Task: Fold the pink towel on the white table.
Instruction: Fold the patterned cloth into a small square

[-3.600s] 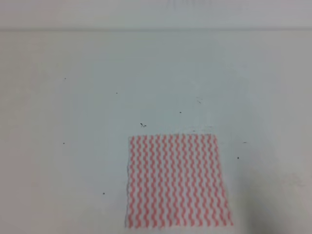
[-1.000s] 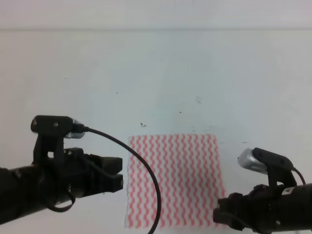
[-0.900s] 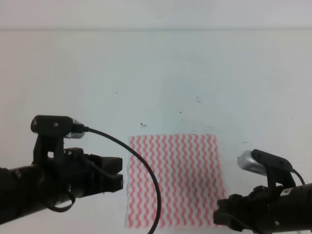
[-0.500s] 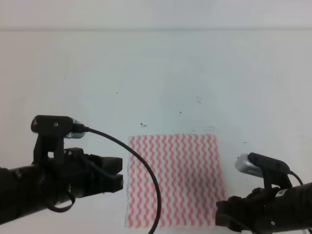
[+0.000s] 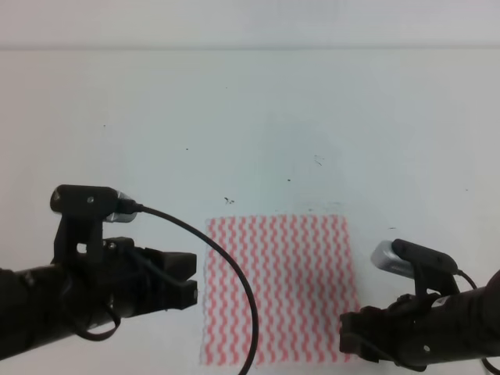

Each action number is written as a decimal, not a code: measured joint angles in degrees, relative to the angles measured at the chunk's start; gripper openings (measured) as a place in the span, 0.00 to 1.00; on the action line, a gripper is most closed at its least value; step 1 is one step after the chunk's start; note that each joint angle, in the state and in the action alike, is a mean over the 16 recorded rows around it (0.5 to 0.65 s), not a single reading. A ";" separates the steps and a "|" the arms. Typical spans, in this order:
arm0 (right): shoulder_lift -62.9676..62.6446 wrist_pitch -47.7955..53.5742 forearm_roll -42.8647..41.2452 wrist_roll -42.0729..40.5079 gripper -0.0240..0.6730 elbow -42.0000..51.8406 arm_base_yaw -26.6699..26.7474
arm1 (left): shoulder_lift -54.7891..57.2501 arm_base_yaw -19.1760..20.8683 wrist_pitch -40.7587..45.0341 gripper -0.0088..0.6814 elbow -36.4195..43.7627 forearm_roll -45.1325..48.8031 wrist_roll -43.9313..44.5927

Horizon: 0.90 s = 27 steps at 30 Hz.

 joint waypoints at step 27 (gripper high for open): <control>-0.10 0.05 0.48 -0.12 0.01 -5.58 -0.06 | 0.37 0.01 -0.27 0.01 -0.02 7.75 5.87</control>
